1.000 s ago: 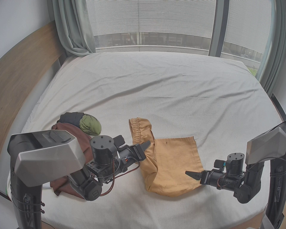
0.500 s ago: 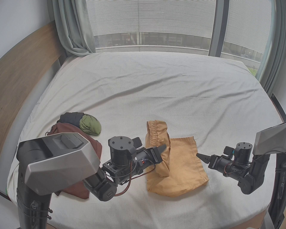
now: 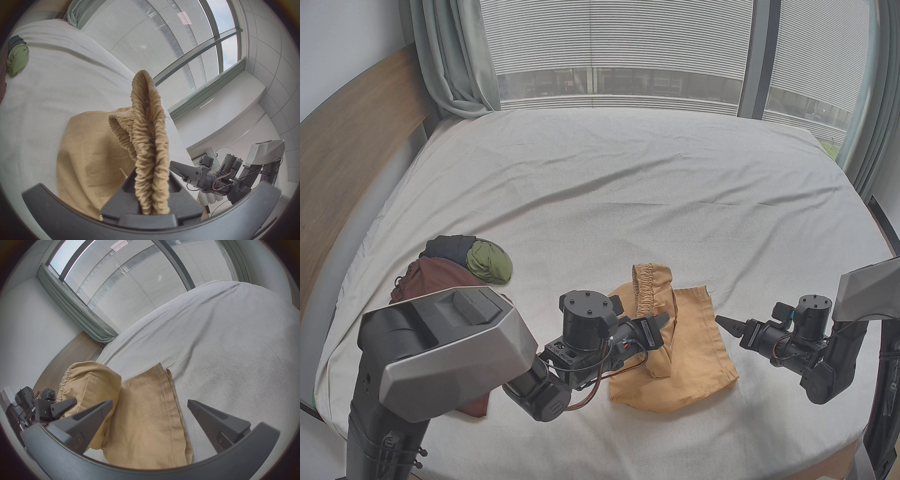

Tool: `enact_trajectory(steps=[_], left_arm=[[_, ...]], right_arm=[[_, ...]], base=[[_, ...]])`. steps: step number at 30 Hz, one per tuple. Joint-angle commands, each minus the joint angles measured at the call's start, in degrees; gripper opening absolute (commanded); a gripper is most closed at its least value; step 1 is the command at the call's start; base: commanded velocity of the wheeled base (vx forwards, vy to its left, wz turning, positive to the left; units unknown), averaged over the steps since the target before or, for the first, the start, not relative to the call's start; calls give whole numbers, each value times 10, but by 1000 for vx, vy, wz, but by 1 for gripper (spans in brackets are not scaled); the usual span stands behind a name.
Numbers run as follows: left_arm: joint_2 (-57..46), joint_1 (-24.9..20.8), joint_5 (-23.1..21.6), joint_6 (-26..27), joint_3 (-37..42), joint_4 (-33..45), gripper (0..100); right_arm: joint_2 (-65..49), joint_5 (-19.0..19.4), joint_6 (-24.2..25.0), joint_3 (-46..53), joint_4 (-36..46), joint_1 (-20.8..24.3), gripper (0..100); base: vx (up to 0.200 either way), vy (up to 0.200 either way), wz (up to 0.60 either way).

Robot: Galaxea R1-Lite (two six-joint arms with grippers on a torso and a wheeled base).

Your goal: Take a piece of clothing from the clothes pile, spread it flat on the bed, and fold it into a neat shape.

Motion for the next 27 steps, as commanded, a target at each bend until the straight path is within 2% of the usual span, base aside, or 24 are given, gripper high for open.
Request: enact_trajectory(steps=[1,18,19,27], left_arm=[[15,-11,0,0,-21,8,0],[29,-24,0,0,-46,39,0],[29,-25,0,0,-46,41,100],[31,-24,15,1,-47,40,100]], right_arm=[[-1,0,0,0,-1,-4,100],[-1,0,0,-4,-1,-5,100],[-1,0,0,-4,-1,-5,100],[-2,0,0,-4,-1,-5,100]], base=[[0,0,0],[0,0,0],[0,0,0],[0,0,0]])
